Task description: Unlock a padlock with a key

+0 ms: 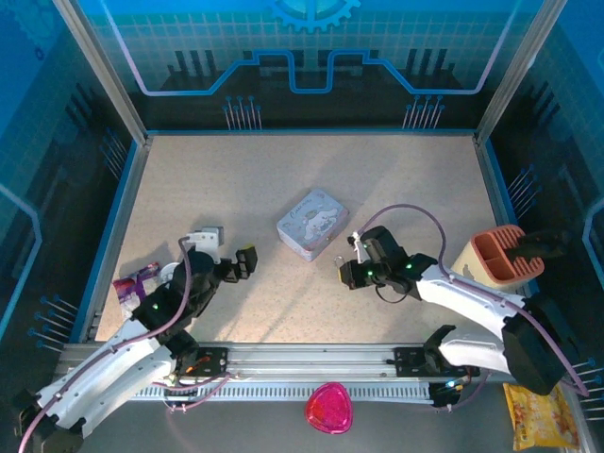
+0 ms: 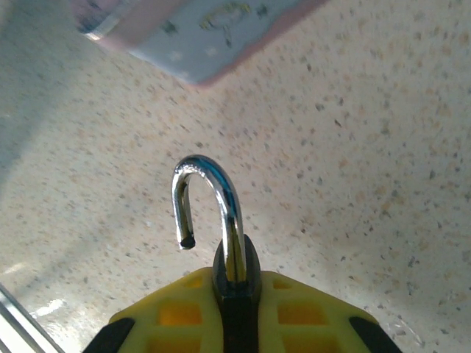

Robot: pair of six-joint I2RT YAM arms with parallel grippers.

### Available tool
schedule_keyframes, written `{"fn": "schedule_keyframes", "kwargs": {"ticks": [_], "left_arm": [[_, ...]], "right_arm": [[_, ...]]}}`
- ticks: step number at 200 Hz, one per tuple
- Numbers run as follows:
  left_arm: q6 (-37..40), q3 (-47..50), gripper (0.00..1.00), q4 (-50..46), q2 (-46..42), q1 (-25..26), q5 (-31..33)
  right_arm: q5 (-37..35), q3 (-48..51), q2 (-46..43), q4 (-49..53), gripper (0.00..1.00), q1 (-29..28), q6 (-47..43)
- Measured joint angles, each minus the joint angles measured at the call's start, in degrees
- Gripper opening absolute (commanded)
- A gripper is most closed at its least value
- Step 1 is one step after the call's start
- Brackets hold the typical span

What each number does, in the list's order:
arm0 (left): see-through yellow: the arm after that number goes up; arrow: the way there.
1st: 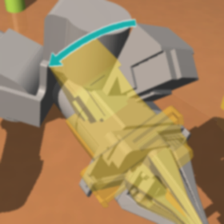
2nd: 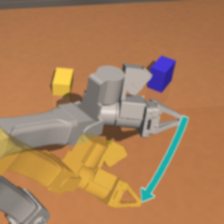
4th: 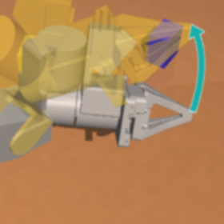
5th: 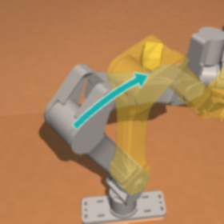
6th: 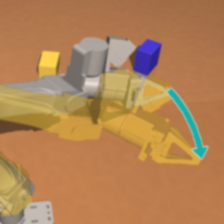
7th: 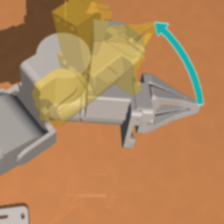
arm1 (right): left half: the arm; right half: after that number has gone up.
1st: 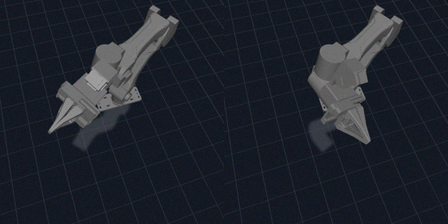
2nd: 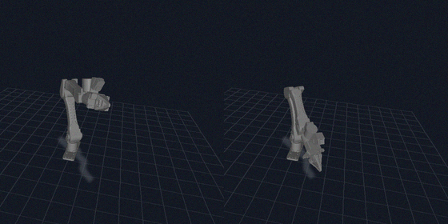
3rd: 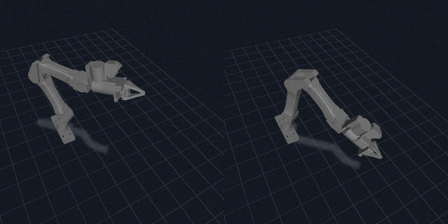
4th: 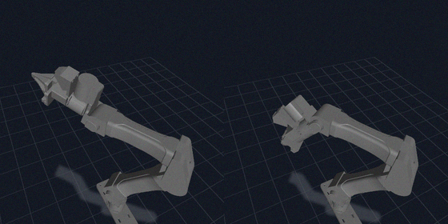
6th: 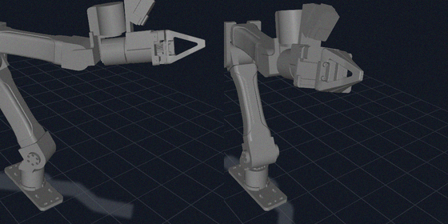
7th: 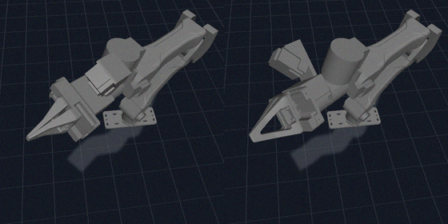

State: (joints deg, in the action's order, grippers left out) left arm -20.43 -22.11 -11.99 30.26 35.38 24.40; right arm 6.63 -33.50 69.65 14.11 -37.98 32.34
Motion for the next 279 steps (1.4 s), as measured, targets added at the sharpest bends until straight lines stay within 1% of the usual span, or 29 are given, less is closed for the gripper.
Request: {"fn": "schedule_keyframes", "kwargs": {"ticks": [24, 41, 68, 85, 99, 127, 141, 153, 182, 214, 235, 239, 247, 253, 279], "left_arm": [[0.0, 1.2, 0.99, 0.3, 0.2, 0.0, 0.0], [-0.2, 1.9, 0.99, 0.6, 0.3, 0.0, 0.0], [-0.2, 2.4, 0.99, 1.6, 0.4, 0.0, -0.7], [-0.2, 2.4, 0.99, 2.0, 0.4, 0.0, -1.0], [-0.2, 2.5, 0.99, 2.0, 0.4, 0.0, -1.2], [-0.2, 2.8, 0.99, 2.0, -0.5, 0.0, -1.2], [-0.8, 2.9, 0.99, 1.8, -0.7, 0.0, -0.2], [-1.8, 2.9, 0.99, 1.5, -0.7, -0.2, 0.9], [-3.7, 2.9, 0.99, 1.0, -0.6, -0.4, 2.4], [-5.1, 2.9, 0.99, 1.1, -0.6, -0.4, 4.7], [-5.0, 2.9, 0.99, 1.2, -0.4, -0.4, 7.3], [-4.9, 2.9, 0.99, 1.3, -0.3, -0.4, 7.8], [-4.2, 2.9, 0.99, 1.8, -0.2, -0.5, 8.8], [-3.3, 2.9, 0.99, 2.2, 0.0, -0.5, 9.5], [2.5, 2.9, 0.99, 7.6, 1.2, -0.6, 14.0]], "right_arm": [[0.4, 0.0, 3.6, 0.5, 0.0, 0.0, 0.7], [0.5, 0.0, 5.0, 0.5, 0.03, 0.0, 0.9], [0.8, 0.0, 7.0, 0.4, 0.1, 0.0, 1.1], [0.9, -0.3, 8.7, 0.6, 0.18, 0.0, 1.2], [0.8, -0.9, 10.0, 1.3, 0.21, 0.0, 1.1], [-1.9, -2.9, 10.5, 3.7, 0.32, -0.3, 1.0], [-3.3, -3.8, 10.3, 4.1, 0.38, -0.7, 1.1], [-4.3, -3.8, 9.5, 4.5, 0.41, -0.8, 1.2], [-6.8, -3.8, 4.9, 6.6, 0.52, -1.0, 1.2], [-10.1, -4.5, -0.5, 10.5, 0.56, -1.0, 0.1], [-11.9, -6.3, -3.3, 13.1, 0.58, -1.0, -1.0], [-12.2, -6.7, -3.7, 13.5, 0.6, -0.9, -1.3], [-12.7, -7.7, -4.7, 14.1, 0.73, -0.8, -2.1], [-13.1, -8.4, -5.3, 14.5, 0.79, -0.6, -2.3], [-15.8, -12.3, -7.4, 15.1, 0.88, 0.2, -6.0]]}}
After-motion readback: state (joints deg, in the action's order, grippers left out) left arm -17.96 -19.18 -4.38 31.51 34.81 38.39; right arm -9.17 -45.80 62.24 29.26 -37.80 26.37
